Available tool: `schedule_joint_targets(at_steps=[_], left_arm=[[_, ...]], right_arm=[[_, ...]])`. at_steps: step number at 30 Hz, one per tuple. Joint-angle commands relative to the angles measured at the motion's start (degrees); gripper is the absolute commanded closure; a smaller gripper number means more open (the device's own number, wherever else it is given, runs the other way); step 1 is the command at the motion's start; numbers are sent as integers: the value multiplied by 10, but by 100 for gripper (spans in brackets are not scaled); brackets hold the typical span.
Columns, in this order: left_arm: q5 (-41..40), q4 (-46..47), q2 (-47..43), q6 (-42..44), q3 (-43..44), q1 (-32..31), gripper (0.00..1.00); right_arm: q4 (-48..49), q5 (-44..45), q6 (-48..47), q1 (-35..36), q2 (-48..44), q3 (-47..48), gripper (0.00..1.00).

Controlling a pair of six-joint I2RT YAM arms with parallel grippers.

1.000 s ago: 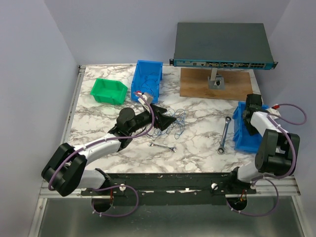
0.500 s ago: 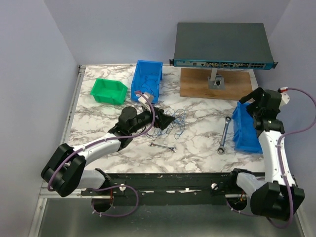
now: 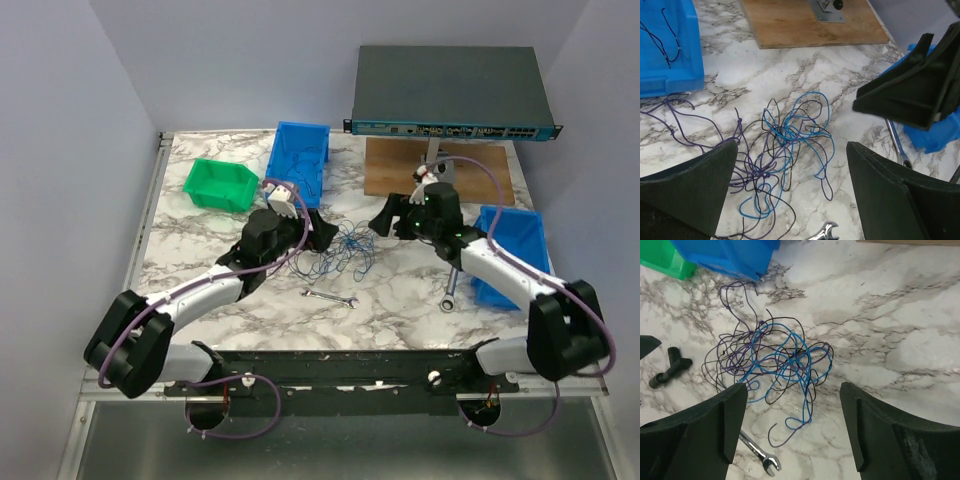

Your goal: Untangle the cables

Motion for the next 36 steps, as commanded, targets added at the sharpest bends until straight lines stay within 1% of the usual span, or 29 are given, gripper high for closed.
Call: schedule_joint_targets(at_steps=[1,4,8,9,11,12,13,15,16,17,18,20,21,22,23,24,26,28,30,33,35,36], left_arm=[[44,-53,60,-11,62,15,11],[49,-104,104,-13,106,20,16],[59,-157,153,-15,149,27,23],[61,-176,167,-15,165,27,24],[86,-201,196,-20,188,32,29],[105,-201,211,-25,194,34,31],[119,-202,223,-29,201,35,33],[139,-211,247,-34,216,39,35],[152,-219,260,-32,228,40,37],[158,-229,270,-31,238,41,39],[161,-240,280,-29,249,42,39],[170,-249,293,-27,260,41,39],[175,-251,298,-25,263,41,42],[181,-253,302,-24,266,41,48],[188,-254,306,-22,269,41,56],[199,-254,311,-22,273,42,69],[223,-246,322,-31,275,46,86],[238,-231,327,-43,271,51,98],[244,-212,325,-58,258,60,100],[246,-136,295,-92,200,83,100],[242,-87,267,-111,161,98,100],[234,-73,255,-116,147,105,100]], right_arm=[[127,-12,-27,34,94,7,23],[162,14,-1,48,145,19,34],[229,62,-1,71,176,3,51],[241,71,0,74,178,-6,59],[277,76,1,78,173,-28,79],[299,80,1,80,166,-39,84],[313,85,0,82,159,-53,86],[339,105,-3,86,143,-77,86],[354,112,-3,87,138,-91,87],[364,129,-1,88,133,-101,92],[376,133,0,88,129,-112,93],[395,138,0,89,123,-128,93],[410,141,0,91,121,-136,93],[422,148,0,93,118,-148,93],[433,162,1,95,113,-157,94],[438,181,4,96,106,-165,93],[440,216,12,96,90,-177,89],[440,248,16,97,72,-190,89],[448,280,24,96,56,-204,90],[452,324,38,96,46,-216,91],[441,357,53,96,49,-214,98],[431,376,60,97,51,-210,99]])
